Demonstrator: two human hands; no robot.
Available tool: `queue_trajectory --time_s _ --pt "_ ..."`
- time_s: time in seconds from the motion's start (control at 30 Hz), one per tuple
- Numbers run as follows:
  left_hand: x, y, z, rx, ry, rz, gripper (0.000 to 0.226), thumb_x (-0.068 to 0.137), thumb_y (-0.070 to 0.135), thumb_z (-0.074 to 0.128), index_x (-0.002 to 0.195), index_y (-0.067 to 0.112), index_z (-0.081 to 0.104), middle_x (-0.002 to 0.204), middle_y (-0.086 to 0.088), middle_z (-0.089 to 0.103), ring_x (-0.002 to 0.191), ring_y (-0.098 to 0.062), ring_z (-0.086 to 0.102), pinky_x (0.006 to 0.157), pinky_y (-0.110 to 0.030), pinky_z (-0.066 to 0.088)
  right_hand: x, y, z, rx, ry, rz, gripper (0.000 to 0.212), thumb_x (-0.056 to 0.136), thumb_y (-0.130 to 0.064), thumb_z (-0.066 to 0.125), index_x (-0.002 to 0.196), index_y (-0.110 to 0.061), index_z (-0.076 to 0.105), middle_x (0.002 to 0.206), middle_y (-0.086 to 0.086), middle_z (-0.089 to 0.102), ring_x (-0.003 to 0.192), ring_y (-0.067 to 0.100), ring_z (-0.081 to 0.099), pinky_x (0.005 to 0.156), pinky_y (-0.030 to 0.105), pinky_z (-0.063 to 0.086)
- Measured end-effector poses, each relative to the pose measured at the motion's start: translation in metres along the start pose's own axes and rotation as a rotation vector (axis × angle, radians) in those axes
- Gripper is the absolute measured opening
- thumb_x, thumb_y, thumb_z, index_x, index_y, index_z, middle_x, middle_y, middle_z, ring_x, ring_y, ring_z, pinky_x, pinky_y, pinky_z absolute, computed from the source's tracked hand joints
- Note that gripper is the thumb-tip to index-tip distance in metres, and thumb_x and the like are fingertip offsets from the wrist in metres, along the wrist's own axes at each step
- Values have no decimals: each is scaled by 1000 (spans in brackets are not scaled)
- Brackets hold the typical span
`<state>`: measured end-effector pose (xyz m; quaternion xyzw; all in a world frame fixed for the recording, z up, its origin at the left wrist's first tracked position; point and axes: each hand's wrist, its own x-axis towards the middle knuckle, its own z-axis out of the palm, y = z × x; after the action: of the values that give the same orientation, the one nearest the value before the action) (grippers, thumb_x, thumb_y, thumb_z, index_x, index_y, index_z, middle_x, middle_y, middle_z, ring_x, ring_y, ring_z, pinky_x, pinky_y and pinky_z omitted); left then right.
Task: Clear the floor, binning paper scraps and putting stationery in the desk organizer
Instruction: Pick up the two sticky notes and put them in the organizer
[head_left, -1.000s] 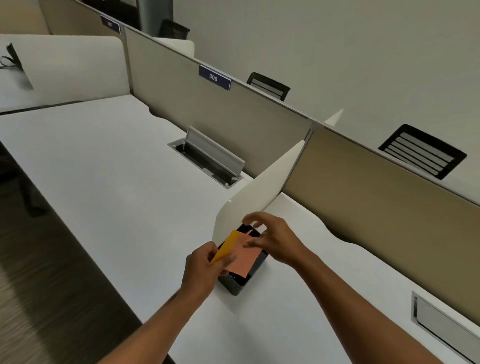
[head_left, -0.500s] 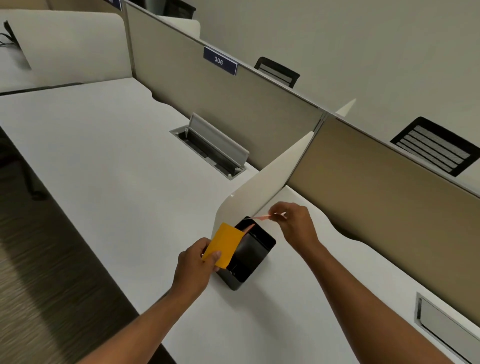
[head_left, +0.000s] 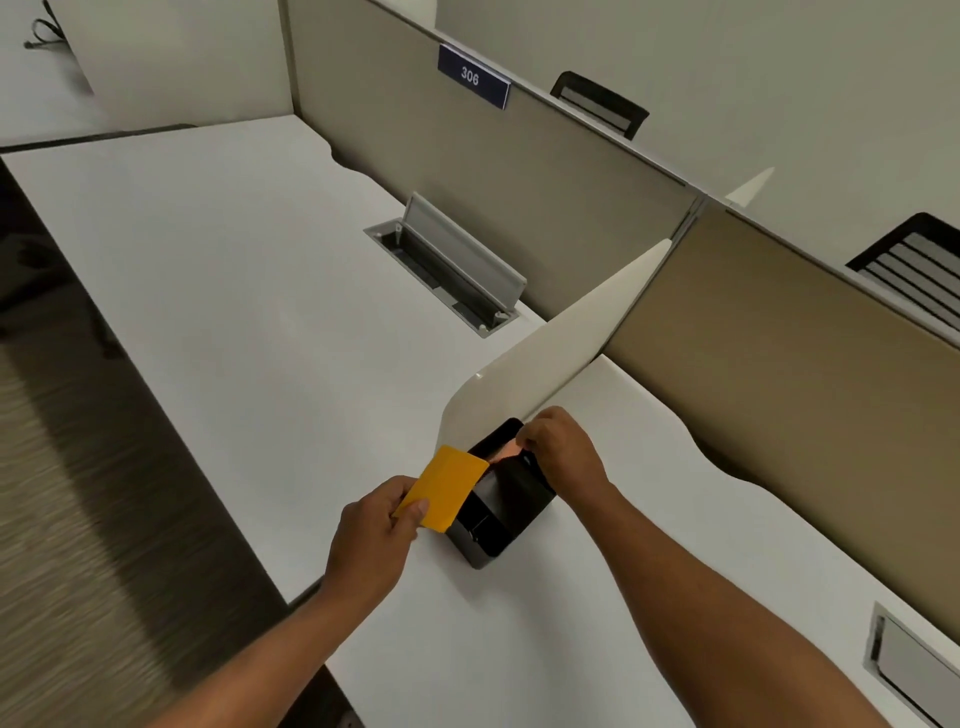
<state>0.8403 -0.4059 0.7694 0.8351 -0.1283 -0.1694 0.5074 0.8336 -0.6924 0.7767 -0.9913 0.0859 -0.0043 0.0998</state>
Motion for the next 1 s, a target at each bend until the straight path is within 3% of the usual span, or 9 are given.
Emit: queue_trajectory --time_s 0.2,0.33,0.4,0.5,0.57,0.7,0.83,0.9,1.0 --pt "0 -3 1 1 -18 -31 15 104 31 60 113 22 67 99 3 75 84 -14 76 81 -44 65 15 2 11 19 -231 30 24 92 -6 69 114 -8 78 117 15 67 111 29 65 96 39 52" --pt "2 -3 2 8 -27 -33 16 105 33 57 116 24 66 101 5 74 86 -15 76 81 -42 65 24 -5 13 173 -357 325 27 81 -23 79 92 1 73 93 13 64 88 27 63 78 38 49" --pt "4 -1 3 10 -31 -28 17 105 33 57 116 25 66 102 5 75 87 -13 76 81 -40 66 25 -6 17 317 -347 393 27 81 -28 77 93 -4 77 103 9 69 95 24 66 86 40 54" --pt "7 1 5 7 -39 -13 17 105 31 57 117 23 67 102 3 76 89 -12 76 81 -38 66 15 -1 21 232 -304 179 19 93 -20 71 109 -18 82 125 7 69 117 23 63 105 38 50" --pt "10 4 6 9 -49 -9 17 105 30 57 117 22 67 100 3 76 87 -11 76 80 -39 65 9 0 25 173 -131 97 29 98 -7 63 123 -14 76 128 9 69 122 25 61 106 34 47" --pt "14 11 14 31 -63 10 16 105 32 56 112 22 67 90 5 75 79 -9 76 78 -38 64 0 -17 5 537 257 157 20 102 -18 64 118 -18 76 114 -4 76 107 9 69 96 30 56" --pt "19 21 27 26 -82 49 11 105 29 57 105 26 67 82 8 74 73 -4 74 71 -31 61 -15 -30 -26 646 7 -19 28 96 -33 71 125 -30 72 116 -13 76 107 7 70 90 19 57" --pt "23 27 32 2 -98 51 13 106 29 56 109 23 68 87 6 76 77 -6 76 75 -35 64 -18 -29 -33 525 -88 -57 29 97 -21 72 126 -18 73 119 0 77 105 9 72 91 21 57" --pt "29 31 37 -52 -92 37 20 106 25 56 123 24 67 90 7 78 83 -3 77 80 -31 64 -15 -19 -38 470 -4 -62 22 95 -5 72 117 -8 77 110 6 79 88 -6 70 84 12 55"
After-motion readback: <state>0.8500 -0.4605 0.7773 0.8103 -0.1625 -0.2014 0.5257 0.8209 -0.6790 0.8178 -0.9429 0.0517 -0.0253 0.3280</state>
